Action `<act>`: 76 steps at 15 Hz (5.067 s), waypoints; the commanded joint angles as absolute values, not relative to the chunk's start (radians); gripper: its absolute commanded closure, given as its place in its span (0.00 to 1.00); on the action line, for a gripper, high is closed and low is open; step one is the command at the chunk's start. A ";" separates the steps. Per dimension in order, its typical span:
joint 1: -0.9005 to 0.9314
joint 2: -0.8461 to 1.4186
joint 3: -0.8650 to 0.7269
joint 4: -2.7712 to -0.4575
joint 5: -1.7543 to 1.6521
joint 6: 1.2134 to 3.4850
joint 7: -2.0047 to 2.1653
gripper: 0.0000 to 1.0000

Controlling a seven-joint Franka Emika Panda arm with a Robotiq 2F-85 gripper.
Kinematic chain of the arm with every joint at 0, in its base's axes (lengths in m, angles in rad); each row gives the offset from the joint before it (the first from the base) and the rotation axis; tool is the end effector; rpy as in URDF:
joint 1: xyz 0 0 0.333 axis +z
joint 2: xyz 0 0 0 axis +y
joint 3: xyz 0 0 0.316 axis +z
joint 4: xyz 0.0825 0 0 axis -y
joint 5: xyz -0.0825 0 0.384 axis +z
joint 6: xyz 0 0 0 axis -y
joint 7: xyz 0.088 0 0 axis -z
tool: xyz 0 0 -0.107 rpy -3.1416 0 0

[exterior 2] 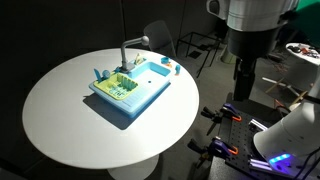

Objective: Move the blue and orange cups forward

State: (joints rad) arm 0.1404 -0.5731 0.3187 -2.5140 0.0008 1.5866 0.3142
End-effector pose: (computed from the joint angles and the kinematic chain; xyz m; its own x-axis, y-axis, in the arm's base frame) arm 0.2986 0.1505 0.4410 0.9558 0.0192 -0.2932 0.1030 -0.9564 0.2732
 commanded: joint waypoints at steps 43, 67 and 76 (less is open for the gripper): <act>-0.165 -0.602 -0.009 -2.555 -0.085 1.933 0.294 0.00; -0.236 -0.051 -0.244 -2.158 -0.058 2.150 0.030 0.00; -0.248 0.113 -0.251 -2.072 -0.001 2.221 -0.059 0.00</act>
State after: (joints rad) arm -0.2367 0.0596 -0.2535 -2.1141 -0.0417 2.1986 -0.0037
